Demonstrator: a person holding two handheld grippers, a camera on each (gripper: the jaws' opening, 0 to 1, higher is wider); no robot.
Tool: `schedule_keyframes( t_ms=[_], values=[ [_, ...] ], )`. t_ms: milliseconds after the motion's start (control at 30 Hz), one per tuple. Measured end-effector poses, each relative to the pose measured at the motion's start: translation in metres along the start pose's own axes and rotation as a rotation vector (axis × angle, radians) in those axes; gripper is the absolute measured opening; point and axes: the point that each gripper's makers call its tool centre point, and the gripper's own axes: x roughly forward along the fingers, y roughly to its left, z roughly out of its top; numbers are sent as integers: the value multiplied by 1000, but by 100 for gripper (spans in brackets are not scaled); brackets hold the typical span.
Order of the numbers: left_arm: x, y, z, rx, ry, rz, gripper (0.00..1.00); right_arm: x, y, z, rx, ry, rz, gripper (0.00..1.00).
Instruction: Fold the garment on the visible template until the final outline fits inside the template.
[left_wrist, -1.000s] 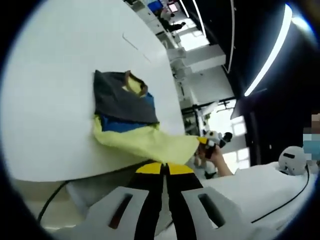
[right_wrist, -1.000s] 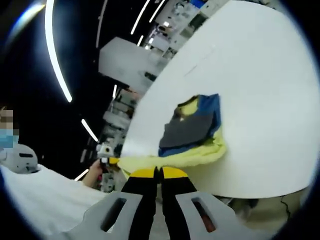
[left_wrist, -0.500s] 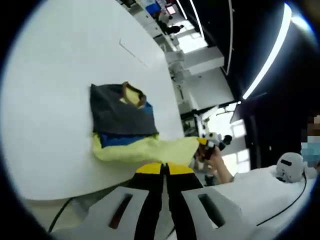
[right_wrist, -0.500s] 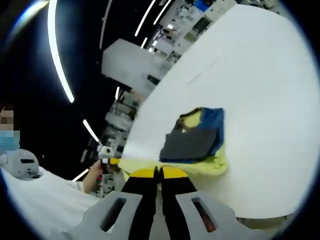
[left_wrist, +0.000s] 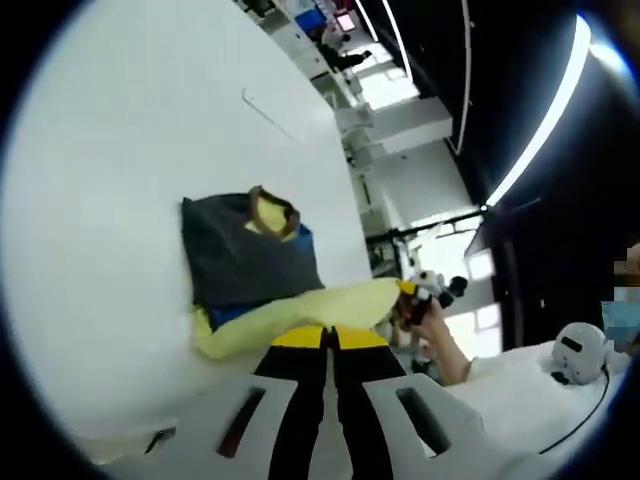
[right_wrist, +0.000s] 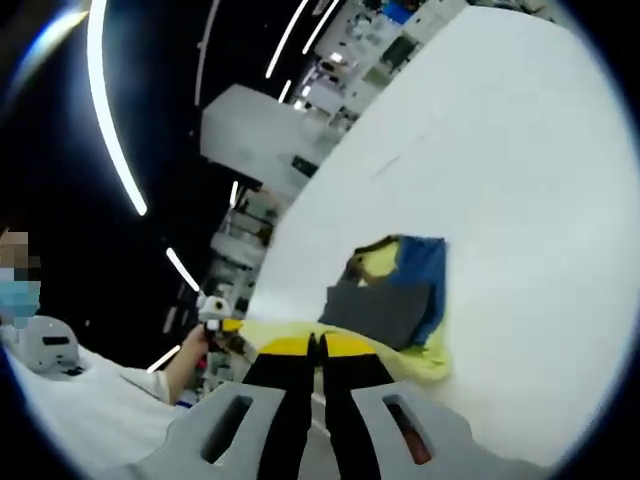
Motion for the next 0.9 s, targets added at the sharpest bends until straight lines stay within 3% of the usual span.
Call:
schedule_keyframes(
  t_ms=[900],
  values=[
    [19, 41, 40, -76, -16, 31, 0, 37, -35, 26, 60, 23, -25, 3]
  ],
)
